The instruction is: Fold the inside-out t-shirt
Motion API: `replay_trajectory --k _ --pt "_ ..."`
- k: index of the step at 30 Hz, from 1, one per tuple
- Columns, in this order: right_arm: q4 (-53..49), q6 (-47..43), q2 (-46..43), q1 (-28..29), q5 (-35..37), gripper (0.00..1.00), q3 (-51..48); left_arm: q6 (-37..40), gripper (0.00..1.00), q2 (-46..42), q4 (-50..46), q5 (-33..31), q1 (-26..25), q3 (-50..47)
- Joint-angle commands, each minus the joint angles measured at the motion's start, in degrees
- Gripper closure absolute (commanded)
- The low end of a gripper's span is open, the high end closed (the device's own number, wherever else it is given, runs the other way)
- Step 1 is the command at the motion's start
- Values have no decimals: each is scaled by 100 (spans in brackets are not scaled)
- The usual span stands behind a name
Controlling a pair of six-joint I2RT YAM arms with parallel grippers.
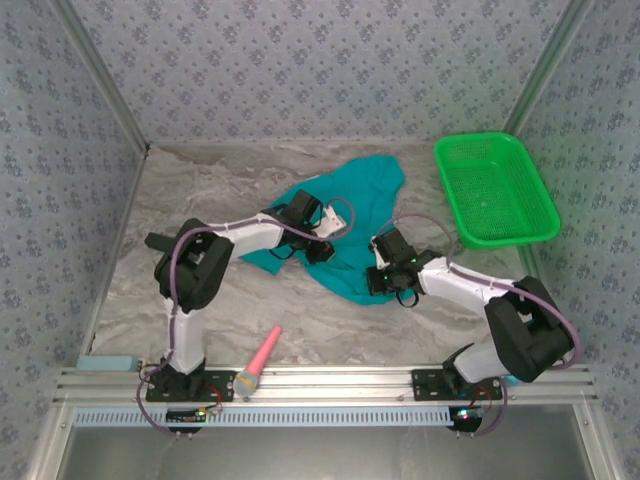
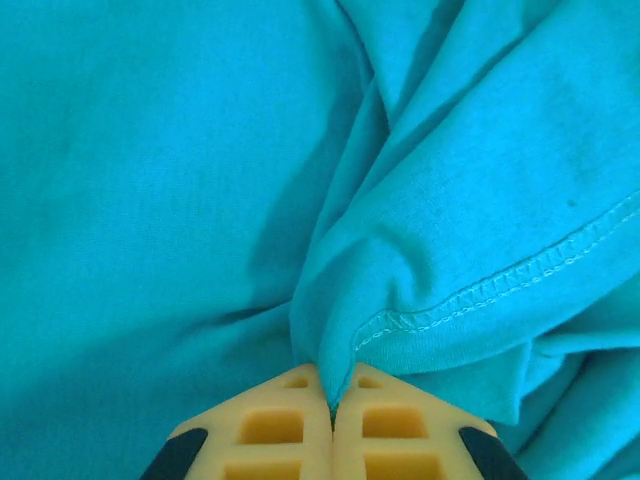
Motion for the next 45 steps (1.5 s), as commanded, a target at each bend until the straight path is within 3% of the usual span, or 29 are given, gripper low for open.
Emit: replay_trajectory --k 1,5,9,11,15,19,22,25,28,31,37,42,45 --pt "-366 330 -286 10 613 98 -107 -606 100 -882 43 762 128 119" --pt "-802 846 -784 19 1824 100 -126 -943 100 -1351 -19 1053 89 234" --pt "-707 848 -1287 32 2242 100 35 -1303 100 -1470 134 1243 50 260" --pt "-227 432 -1494 126 1852 96 30 -1471 100 -1422 204 1314 44 305" --pt "730 -318 -1628 423 456 77 67 -1776 100 -1232 266 1436 28 452" --pt "1216 -459 -1236 653 -323 71 237 -2080 100 -1014 137 1501 20 667" --pt "1510 -246 -760 713 -107 70 341 -2228 100 -890 71 1569 13 777" --pt "1757 66 -335 616 716 65 340 -2313 100 -861 79 1608 45 789" --pt "1957 492 27 244 987 79 287 -2427 100 -869 118 1693 91 792" --pt "2272 688 402 -104 521 84 268 -2443 100 -908 18 1655 144 816" --pt "2445 686 909 -96 682 66 469 -2563 100 -1064 35 1750 139 789" --pt "2604 532 611 -184 -10 63 264 -2472 100 -1114 -281 1525 195 874" --pt "2378 1025 378 -618 -483 63 114 -2477 100 -1215 -368 1519 174 923"
